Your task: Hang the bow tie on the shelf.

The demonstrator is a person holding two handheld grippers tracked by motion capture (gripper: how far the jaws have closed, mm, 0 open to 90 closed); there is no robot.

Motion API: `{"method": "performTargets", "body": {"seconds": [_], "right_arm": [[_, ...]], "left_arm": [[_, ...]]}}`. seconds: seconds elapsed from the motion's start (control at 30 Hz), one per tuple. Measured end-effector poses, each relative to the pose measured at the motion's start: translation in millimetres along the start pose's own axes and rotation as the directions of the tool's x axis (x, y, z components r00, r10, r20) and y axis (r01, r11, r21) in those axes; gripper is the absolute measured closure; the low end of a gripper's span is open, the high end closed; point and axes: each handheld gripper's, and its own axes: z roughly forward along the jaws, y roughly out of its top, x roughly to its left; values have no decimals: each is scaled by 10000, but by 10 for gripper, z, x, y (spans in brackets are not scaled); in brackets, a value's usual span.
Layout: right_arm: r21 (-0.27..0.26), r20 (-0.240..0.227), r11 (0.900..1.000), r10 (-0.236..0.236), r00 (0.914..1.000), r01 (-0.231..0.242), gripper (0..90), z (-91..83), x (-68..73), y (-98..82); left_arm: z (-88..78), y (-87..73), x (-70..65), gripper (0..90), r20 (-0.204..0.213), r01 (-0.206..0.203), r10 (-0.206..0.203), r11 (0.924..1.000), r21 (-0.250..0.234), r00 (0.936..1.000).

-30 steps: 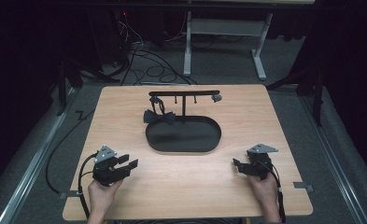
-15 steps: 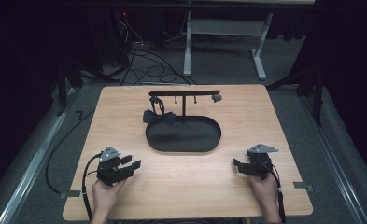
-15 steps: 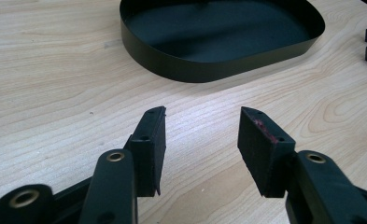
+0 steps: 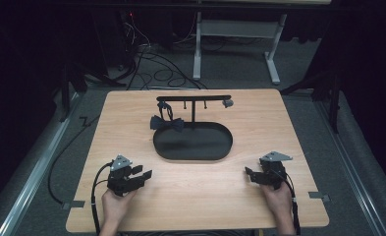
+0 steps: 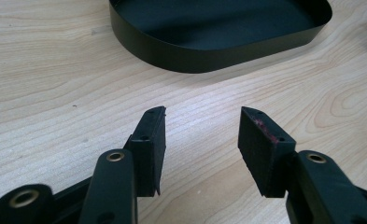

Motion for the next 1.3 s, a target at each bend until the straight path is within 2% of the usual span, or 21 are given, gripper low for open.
{"method": "performTargets", "body": {"seconds": [0.7, 1.07, 1.3], "right_arm": [[-12, -7, 10000, 6, 10000, -6, 295, 1, 0, 0], [-11, -8, 10000, 8, 10000, -8, 295, 1, 0, 0], [-11, -8, 10000, 8, 10000, -8, 295, 1, 0, 0]], "left_arm": [[153, -35, 40, 504, -711, -92, 105, 9998, 195, 9974], [234, -27, 92, 502, -836, 18, 1, 9997, 225, 9965], [270, -30, 107, 502, -1084, -38, 65, 9997, 242, 9941]]}}
